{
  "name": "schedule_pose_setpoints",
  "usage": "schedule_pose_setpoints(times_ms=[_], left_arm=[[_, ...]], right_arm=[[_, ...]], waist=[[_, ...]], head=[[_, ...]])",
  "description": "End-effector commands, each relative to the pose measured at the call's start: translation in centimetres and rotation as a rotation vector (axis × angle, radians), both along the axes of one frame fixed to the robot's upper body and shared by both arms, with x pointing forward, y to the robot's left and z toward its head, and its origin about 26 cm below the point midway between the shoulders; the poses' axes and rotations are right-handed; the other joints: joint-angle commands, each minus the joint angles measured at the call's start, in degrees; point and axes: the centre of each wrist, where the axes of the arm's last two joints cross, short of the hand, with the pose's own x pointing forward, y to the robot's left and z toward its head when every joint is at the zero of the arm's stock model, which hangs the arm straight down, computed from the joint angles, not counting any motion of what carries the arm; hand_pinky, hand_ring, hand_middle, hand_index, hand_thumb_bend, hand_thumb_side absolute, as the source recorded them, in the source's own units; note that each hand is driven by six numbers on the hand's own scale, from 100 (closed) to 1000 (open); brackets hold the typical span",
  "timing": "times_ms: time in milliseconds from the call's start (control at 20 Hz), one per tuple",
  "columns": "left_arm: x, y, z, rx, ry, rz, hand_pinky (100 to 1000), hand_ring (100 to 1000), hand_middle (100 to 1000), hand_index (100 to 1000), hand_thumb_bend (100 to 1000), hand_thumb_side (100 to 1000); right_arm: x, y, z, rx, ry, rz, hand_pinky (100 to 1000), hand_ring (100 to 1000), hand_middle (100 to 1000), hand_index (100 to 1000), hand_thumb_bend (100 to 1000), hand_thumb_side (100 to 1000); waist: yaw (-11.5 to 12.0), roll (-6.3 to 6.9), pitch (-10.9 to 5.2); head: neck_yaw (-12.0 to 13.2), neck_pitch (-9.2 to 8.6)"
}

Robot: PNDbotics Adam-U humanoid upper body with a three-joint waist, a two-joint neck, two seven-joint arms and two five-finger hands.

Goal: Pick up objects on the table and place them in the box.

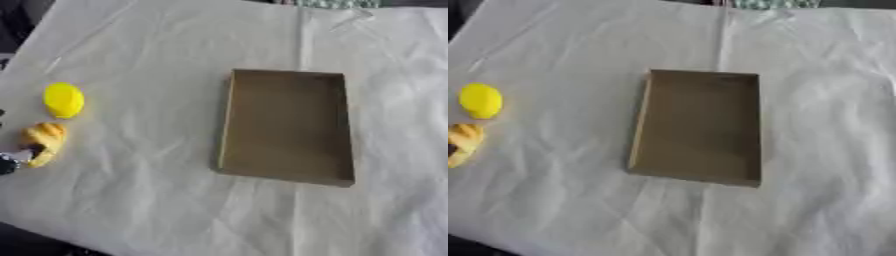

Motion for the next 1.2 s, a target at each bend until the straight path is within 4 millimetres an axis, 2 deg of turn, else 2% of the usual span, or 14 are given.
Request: schedule_pose_setpoints(times_ms=[50,200,250,300,400,550,700,850,1000,1200], left_arm=[[0.7,0.3,0.2,-0.001,0.018,-0.015,891,781,661,837,582,391],[1.0,-0.3,-0.1,-0.014,0.022,-0.045,878,766,642,795,548,371],[1.0,-0.5,-0.1,-0.009,0.018,-0.050,860,745,620,738,486,309],[1.0,-0.6,-0.1,0.001,0.011,-0.052,849,731,608,720,447,266],[0.8,-0.8,0.2,0.035,-0.005,-0.042,827,699,575,681,306,137],[0.6,-1.2,1.0,0.088,-0.058,-0.019,818,688,565,675,202,109],[0.3,-2.7,3.4,0.132,-0.181,-0.047,795,657,542,672,148,111],[-0.4,-5.4,6.8,0.175,-0.325,-0.145,793,641,522,664,124,144],[-0.4,-7.8,10.0,0.211,-0.454,-0.286,793,635,515,662,115,148],[0.7,-10.9,12.7,0.211,-0.558,-0.528,795,629,510,660,104,172]], right_arm=[[-0.3,0.2,0.7,-0.011,-0.024,0.014,901,832,709,850,100,560],[-0.3,0.2,0.7,-0.008,-0.023,0.015,901,833,709,850,100,560],[-0.3,0.2,0.7,-0.008,-0.023,0.015,901,833,709,851,100,560],[-0.3,0.2,0.7,-0.007,-0.023,0.015,902,833,708,851,100,561],[-0.3,0.2,0.7,-0.007,-0.021,0.015,902,833,708,851,100,561],[-0.3,0.2,0.6,-0.008,-0.015,0.014,903,834,708,851,100,560],[-0.3,0.1,0.6,-0.011,-0.015,0.011,902,833,708,851,100,560],[-0.3,0.1,0.7,-0.013,-0.017,0.011,902,833,708,851,100,559],[-0.3,0.1,0.7,-0.015,-0.014,0.013,902,833,708,851,100,559],[-0.3,0.2,0.6,-0.017,-0.009,0.017,902,833,708,851,100,559]], waist=[[-0.1,0.01,-0.90],[-0.2,-0.09,-0.78],[-0.2,-0.10,-0.74],[-0.2,-0.10,-0.71],[-0.2,-0.04,-0.68],[-0.1,0.06,-0.71],[0.0,0.07,-0.79],[0.1,0.06,-0.87],[0.2,0.16,-1.04],[0.1,0.25,-1.47]], head=[[0.5,-0.42],[0.6,-0.42],[0.6,-0.41],[0.6,-0.42],[0.6,-0.40],[0.5,-0.42],[0.4,-0.27],[0.2,-0.10],[0.3,0.08],[0.6,0.43]])
